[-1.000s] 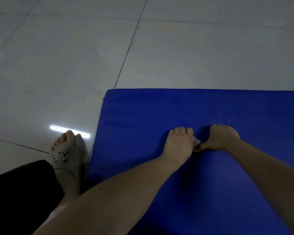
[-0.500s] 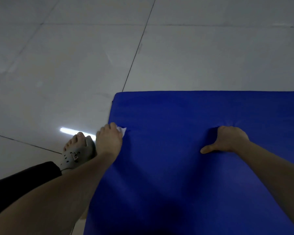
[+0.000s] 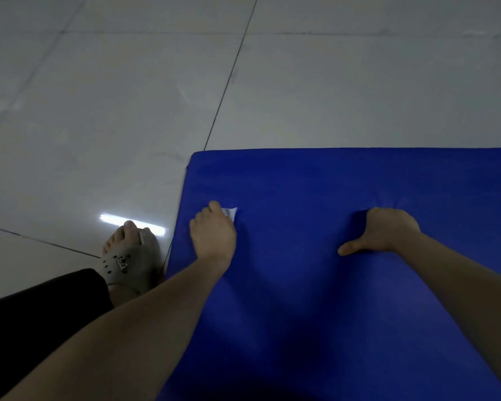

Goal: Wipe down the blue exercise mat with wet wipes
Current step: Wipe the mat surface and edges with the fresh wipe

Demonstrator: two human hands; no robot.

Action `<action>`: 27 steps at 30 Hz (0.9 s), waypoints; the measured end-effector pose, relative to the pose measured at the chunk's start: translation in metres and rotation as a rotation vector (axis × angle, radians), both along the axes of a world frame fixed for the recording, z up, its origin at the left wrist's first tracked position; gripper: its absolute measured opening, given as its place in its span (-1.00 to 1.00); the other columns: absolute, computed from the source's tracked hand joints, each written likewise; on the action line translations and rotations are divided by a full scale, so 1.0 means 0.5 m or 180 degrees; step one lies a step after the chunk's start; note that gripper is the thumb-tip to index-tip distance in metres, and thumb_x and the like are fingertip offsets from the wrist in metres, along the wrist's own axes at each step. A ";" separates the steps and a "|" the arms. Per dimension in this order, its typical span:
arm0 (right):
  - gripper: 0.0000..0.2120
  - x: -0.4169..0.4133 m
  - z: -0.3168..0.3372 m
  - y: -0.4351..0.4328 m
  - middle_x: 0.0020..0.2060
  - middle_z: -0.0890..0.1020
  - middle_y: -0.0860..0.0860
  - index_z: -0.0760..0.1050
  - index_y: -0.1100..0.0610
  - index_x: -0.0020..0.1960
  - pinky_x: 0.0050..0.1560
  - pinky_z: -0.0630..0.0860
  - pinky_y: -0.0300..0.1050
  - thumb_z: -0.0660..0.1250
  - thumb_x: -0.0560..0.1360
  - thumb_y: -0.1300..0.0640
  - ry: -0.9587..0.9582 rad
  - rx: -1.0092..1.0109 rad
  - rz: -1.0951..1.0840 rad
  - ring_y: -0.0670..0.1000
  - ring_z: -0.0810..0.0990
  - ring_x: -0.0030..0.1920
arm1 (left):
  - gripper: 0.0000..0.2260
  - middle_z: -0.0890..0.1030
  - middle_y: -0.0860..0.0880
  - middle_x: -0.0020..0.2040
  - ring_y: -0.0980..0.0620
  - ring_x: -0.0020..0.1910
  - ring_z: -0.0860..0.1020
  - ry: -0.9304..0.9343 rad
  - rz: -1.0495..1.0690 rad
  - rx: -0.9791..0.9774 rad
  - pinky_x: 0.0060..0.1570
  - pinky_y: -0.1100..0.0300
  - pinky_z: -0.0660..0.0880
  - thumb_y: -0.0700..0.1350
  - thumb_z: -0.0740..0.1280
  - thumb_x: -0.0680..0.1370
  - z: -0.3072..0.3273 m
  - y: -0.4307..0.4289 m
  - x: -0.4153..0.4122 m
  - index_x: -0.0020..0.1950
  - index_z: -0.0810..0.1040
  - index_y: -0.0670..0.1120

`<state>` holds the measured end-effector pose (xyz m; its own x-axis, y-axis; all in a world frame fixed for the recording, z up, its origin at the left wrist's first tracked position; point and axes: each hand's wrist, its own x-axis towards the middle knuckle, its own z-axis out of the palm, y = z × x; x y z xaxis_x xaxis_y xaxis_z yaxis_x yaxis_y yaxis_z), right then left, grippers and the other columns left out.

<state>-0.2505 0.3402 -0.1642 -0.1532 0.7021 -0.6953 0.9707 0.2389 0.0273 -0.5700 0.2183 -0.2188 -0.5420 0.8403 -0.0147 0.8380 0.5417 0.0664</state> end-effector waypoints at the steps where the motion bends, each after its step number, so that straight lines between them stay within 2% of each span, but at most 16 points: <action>1: -0.12 -0.001 0.002 0.001 -0.18 0.55 -0.04 0.38 0.07 -0.14 -0.11 0.58 -0.06 0.35 -0.03 -0.67 -0.0015 -0.0016 0.0002 -0.03 0.55 -0.17 | -0.85 0.60 -0.14 -0.10 -0.12 -0.13 0.56 0.0016 -0.0075 -0.0050 -0.08 0.00 0.45 -0.08 0.18 0.65 0.002 0.008 0.023 0.05 0.43 -0.15; 4: -0.13 -0.004 0.007 0.000 -0.18 0.55 -0.04 0.37 0.07 -0.15 -0.09 0.59 -0.04 0.35 -0.03 -0.67 -0.0083 -0.0048 0.0026 -0.02 0.55 -0.18 | -0.88 0.59 -0.09 -0.12 -0.06 -0.16 0.56 0.0023 -0.0420 -0.0109 -0.11 0.05 0.45 -0.06 0.19 0.65 0.008 0.030 0.107 0.02 0.42 -0.10; 8: -0.15 -0.004 0.008 -0.003 -0.18 0.55 -0.04 0.37 0.07 -0.16 -0.18 0.55 -0.07 0.37 0.00 -0.65 -0.0062 0.0036 0.0042 -0.03 0.53 -0.19 | -0.71 0.56 -0.04 -0.22 -0.03 -0.23 0.53 -0.0057 -0.1129 0.0008 -0.14 0.06 0.46 0.15 0.27 0.63 0.021 0.048 0.258 -0.05 0.46 -0.07; 13: -0.20 -0.006 0.004 -0.005 -0.24 0.57 -0.02 0.39 0.10 -0.17 -0.28 0.44 -0.11 0.44 0.06 -0.60 -0.0033 0.0111 -0.0087 -0.03 0.54 -0.24 | -0.88 0.59 -0.07 -0.04 -0.04 -0.05 0.54 -0.0394 -0.2022 -0.0051 0.08 0.07 0.44 -0.08 0.25 0.59 0.032 0.036 0.359 0.08 0.47 -0.09; 15: -0.19 -0.005 0.004 -0.007 -0.25 0.57 -0.01 0.39 0.11 -0.16 -0.28 0.44 -0.11 0.45 0.06 -0.58 0.0027 0.0152 -0.0164 -0.03 0.54 -0.25 | -0.86 0.57 -0.07 -0.05 -0.03 -0.08 0.52 -0.0414 -0.2351 0.0050 0.04 0.07 0.43 -0.06 0.25 0.59 0.033 0.034 0.342 0.07 0.48 -0.10; 17: -0.10 -0.003 0.009 -0.014 -0.15 0.60 0.03 0.45 0.18 -0.05 -0.24 0.49 -0.09 0.44 0.04 -0.59 0.0067 0.0173 -0.0281 -0.01 0.57 -0.17 | -0.84 0.57 -0.05 -0.09 -0.02 -0.13 0.49 -0.0283 -0.2662 0.0163 -0.03 0.08 0.40 -0.01 0.26 0.61 0.030 0.034 0.323 0.04 0.51 -0.08; 19: 0.11 -0.002 0.016 -0.033 0.20 0.52 0.13 0.38 0.23 0.29 -0.04 0.56 -0.01 0.47 0.06 -0.56 0.0156 0.0155 -0.0549 0.11 0.57 0.11 | -0.84 0.56 -0.04 -0.08 -0.02 -0.11 0.48 -0.0080 -0.2914 0.0145 -0.03 0.08 0.38 0.02 0.26 0.62 0.032 0.035 0.306 0.04 0.54 -0.05; 20: 0.18 0.000 0.022 -0.049 0.34 0.40 0.19 0.26 0.21 0.43 0.08 0.55 0.05 0.48 0.10 -0.54 0.0224 0.0162 -0.0722 0.18 0.51 0.24 | -0.83 0.55 -0.04 -0.07 -0.02 -0.09 0.48 -0.0071 -0.2933 0.0160 -0.02 0.07 0.38 0.03 0.26 0.64 0.033 0.035 0.297 0.03 0.56 -0.04; 21: 0.20 0.003 0.028 -0.069 0.41 0.30 0.21 0.19 0.20 0.48 0.15 0.54 0.10 0.46 0.13 -0.54 0.0296 0.0144 -0.0822 0.21 0.46 0.30 | -0.82 0.54 -0.04 -0.07 -0.03 -0.08 0.48 -0.0091 -0.2832 0.0145 -0.02 0.07 0.38 0.03 0.26 0.65 0.041 0.034 0.284 0.03 0.58 -0.03; 22: 0.19 0.005 0.034 -0.094 0.42 0.30 0.21 0.19 0.19 0.47 0.17 0.54 0.12 0.43 0.14 -0.56 0.0367 0.0061 -0.0855 0.21 0.46 0.31 | -0.83 0.54 -0.04 -0.06 -0.03 -0.07 0.47 -0.0077 -0.2644 0.0130 -0.01 0.07 0.39 0.02 0.28 0.65 0.050 0.027 0.264 0.04 0.59 -0.04; 25: 0.20 -0.007 0.037 -0.192 0.34 0.39 0.15 0.29 0.16 0.39 0.09 0.57 0.07 0.34 0.04 -0.66 0.0438 -0.0256 -0.0864 0.14 0.52 0.20 | -0.85 0.52 -0.06 0.05 -0.06 0.03 0.47 -0.0314 -0.1991 -0.0085 0.06 0.06 0.38 -0.05 0.24 0.66 0.068 -0.005 0.169 0.14 0.56 -0.05; 27: 0.15 -0.019 0.033 -0.247 0.42 0.27 0.17 0.21 0.15 0.47 0.06 0.58 0.02 0.38 0.17 -0.59 0.0213 -0.0232 -0.0512 0.15 0.49 0.26 | -0.84 0.51 -0.08 0.10 -0.07 0.08 0.47 -0.0298 -0.1644 -0.0253 0.09 0.06 0.39 -0.08 0.23 0.65 0.083 -0.032 0.087 0.18 0.54 -0.07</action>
<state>-0.2601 0.2167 -0.1477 -0.0907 0.6696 -0.7372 0.9956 0.0793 -0.0504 -0.5266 0.2022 -0.1772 -0.0509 0.9917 -0.1178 0.9894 0.0662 0.1293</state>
